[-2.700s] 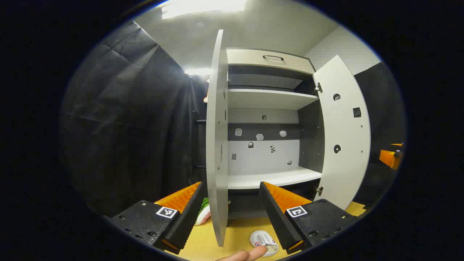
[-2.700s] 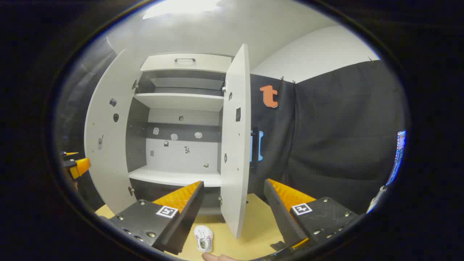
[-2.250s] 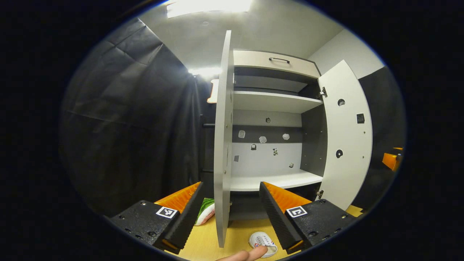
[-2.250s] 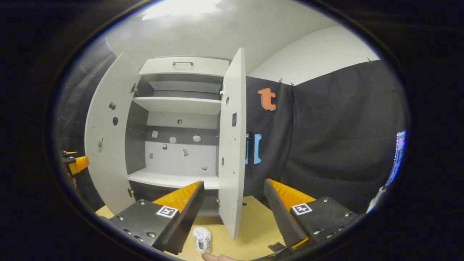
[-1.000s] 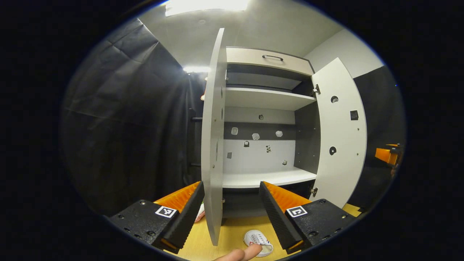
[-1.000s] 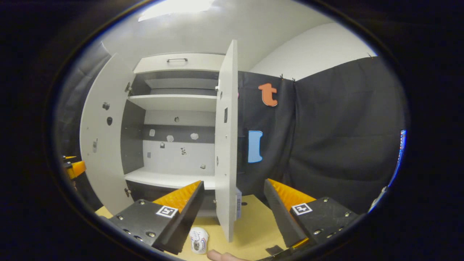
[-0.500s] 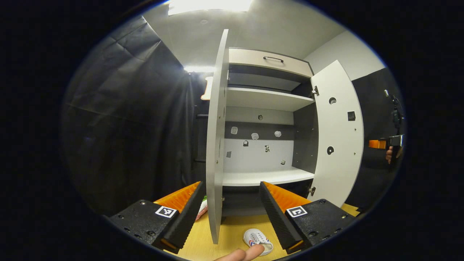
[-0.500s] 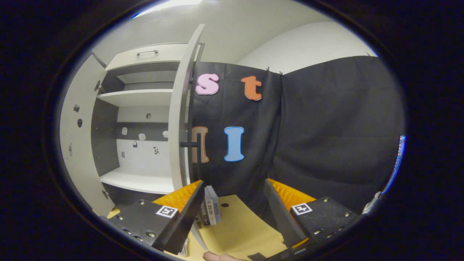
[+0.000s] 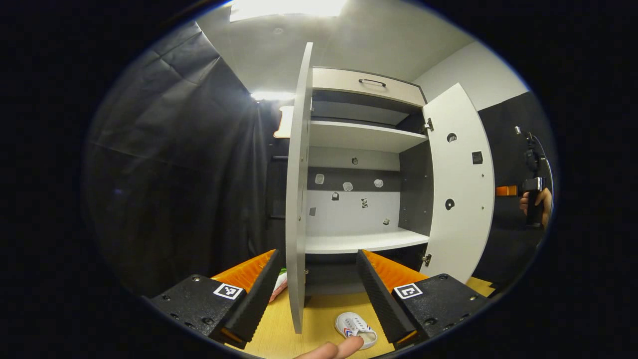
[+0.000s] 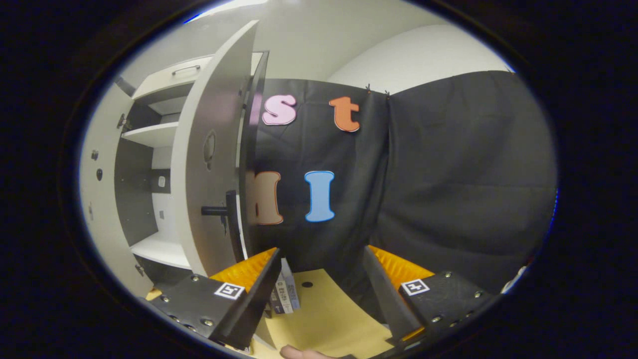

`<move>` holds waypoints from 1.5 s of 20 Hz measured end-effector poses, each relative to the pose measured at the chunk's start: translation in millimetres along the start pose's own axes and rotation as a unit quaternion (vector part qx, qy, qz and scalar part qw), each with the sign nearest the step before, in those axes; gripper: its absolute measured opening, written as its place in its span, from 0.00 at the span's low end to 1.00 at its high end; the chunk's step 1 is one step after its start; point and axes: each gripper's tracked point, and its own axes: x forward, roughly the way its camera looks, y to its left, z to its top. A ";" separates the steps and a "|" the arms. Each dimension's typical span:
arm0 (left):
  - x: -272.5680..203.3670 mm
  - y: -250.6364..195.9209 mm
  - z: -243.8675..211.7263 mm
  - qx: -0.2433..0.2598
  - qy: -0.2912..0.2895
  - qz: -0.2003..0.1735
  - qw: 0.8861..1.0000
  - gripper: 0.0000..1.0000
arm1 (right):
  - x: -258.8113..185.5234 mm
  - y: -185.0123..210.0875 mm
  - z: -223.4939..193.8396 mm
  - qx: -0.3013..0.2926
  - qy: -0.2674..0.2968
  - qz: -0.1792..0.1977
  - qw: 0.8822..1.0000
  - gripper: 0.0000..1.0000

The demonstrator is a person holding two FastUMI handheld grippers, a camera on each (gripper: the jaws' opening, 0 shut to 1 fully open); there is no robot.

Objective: Grab one shoe with the right hand and put it into the shoe cabinet, grab the other shoe with the left hand and put it into the shoe cabinet; then close the right door with the right hand and the left door with the left hand.

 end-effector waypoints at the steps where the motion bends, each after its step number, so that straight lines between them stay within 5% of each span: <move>1: -0.7 1.4 -0.8 0.000 0.000 0.001 1.000 0.94 | -2.4 1.3 0.4 0.000 -0.002 0.002 1.000 0.98; 13: -6.2 -10.8 -5.0 -0.005 0.001 -0.009 1.000 0.94 | -79.9 61.7 -15.3 -0.040 -0.028 0.064 0.997 1.00; 14: -7.9 -12.4 -8.4 -0.006 0.002 -0.012 1.000 0.94 | -93.3 74.6 -21.9 -0.043 -0.035 0.081 0.995 0.94; 21: -13.8 -9.3 -37.2 0.016 0.011 -0.013 1.000 0.94 | -160.7 160.1 -141.5 -0.044 0.001 0.157 0.987 0.94; 22: -15.0 -8.0 -44.0 0.016 0.016 -0.014 1.000 0.94 | -161.7 170.5 -160.7 -0.040 0.007 0.165 0.985 1.00; 30: -17.5 18.4 -50.4 0.015 0.001 -0.006 1.000 0.93 | -145.9 250.5 -295.6 -0.037 0.111 0.222 0.968 0.98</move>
